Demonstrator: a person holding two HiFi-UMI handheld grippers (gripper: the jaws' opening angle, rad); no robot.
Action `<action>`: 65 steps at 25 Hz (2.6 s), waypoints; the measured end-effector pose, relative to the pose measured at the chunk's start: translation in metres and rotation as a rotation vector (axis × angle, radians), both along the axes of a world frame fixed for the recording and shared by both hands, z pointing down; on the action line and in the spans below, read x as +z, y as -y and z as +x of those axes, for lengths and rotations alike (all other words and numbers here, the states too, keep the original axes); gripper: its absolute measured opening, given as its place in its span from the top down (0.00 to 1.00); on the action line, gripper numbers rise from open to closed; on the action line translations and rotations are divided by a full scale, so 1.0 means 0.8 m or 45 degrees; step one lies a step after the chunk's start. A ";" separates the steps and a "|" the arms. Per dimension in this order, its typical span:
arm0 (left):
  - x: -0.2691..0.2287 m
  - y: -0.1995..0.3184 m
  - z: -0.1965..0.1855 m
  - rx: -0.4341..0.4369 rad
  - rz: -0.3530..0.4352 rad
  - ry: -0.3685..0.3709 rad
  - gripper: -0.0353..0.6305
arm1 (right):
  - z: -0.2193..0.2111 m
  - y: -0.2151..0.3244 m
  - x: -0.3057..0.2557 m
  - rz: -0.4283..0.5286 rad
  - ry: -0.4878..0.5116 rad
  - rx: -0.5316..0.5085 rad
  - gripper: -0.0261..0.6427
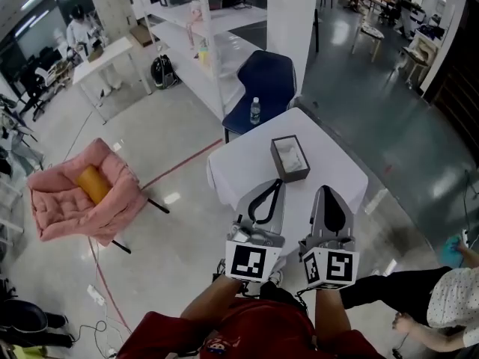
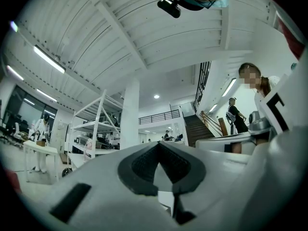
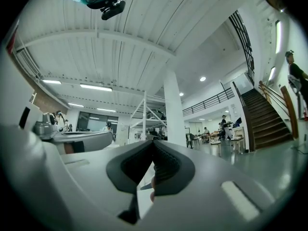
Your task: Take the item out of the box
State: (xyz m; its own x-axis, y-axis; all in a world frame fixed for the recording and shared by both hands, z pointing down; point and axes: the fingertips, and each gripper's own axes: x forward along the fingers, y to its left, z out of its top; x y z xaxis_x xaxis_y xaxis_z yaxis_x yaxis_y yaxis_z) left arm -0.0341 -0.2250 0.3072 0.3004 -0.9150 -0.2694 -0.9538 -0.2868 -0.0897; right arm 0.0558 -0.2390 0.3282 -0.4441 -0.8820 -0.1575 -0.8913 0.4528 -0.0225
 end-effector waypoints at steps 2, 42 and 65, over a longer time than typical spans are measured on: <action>-0.001 0.019 0.012 -0.003 -0.003 -0.008 0.94 | 0.014 0.018 -0.001 0.000 0.000 0.000 0.96; 0.029 0.267 0.034 -0.015 -0.061 0.093 0.94 | 0.037 0.267 0.056 -0.127 0.047 -0.005 0.96; 0.131 0.429 -0.032 0.141 -0.241 0.141 0.94 | -0.041 0.430 0.188 -0.432 -0.010 0.084 0.96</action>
State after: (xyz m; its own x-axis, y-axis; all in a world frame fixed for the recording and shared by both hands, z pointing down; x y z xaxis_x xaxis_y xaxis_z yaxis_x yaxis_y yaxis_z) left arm -0.0599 -0.5679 0.4123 0.4198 -0.9059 -0.0557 -0.9029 -0.4106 -0.1268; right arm 0.0229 -0.5831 0.4786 -0.3843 -0.9105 0.1527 -0.9192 0.3619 -0.1551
